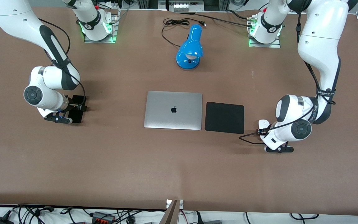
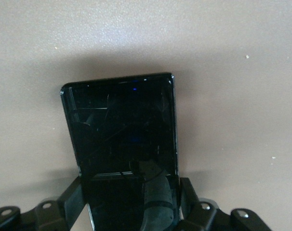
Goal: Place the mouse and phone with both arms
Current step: 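Grasp the phone with the right gripper while the left gripper grasps the mouse, then carry the phone beside the laptop while the left gripper sets mouse on pad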
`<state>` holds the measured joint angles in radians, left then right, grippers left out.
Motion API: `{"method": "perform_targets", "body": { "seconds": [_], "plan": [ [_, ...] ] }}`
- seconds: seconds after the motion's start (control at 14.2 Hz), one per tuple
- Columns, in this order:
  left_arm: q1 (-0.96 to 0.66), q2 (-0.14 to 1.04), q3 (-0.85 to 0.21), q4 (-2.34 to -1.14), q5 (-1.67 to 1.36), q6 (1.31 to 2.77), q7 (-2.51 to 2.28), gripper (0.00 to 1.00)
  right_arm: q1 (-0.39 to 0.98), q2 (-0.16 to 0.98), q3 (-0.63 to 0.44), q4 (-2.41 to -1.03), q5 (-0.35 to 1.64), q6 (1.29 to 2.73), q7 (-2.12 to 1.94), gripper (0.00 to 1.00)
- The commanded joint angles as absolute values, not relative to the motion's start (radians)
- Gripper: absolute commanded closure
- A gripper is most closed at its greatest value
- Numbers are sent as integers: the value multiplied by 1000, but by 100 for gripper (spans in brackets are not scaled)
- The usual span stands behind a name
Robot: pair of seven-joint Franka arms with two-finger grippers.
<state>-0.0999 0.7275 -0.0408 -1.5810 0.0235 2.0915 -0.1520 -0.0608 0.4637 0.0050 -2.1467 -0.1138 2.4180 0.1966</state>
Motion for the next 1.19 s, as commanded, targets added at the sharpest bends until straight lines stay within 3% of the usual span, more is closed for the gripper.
{"method": "perform_targets", "body": {
  "seconds": [0.0,0.35,0.63,1.12],
  "plan": [
    [-101,710,-110,-1546,20,2013,-211,46,-63,457,15,-2151,-137,2405,207,68],
    [-118,718,-221,-1546,23,2016,-353,49,-58,350,76,-2117,-133,2275,206,68],
    [-176,741,-221,-1551,25,2028,-365,47,-57,345,188,-1941,-127,2079,222,68],
    [-205,765,-221,-1555,29,2063,-356,46,92,469,247,-1861,-69,2173,412,68]
  ]
}}
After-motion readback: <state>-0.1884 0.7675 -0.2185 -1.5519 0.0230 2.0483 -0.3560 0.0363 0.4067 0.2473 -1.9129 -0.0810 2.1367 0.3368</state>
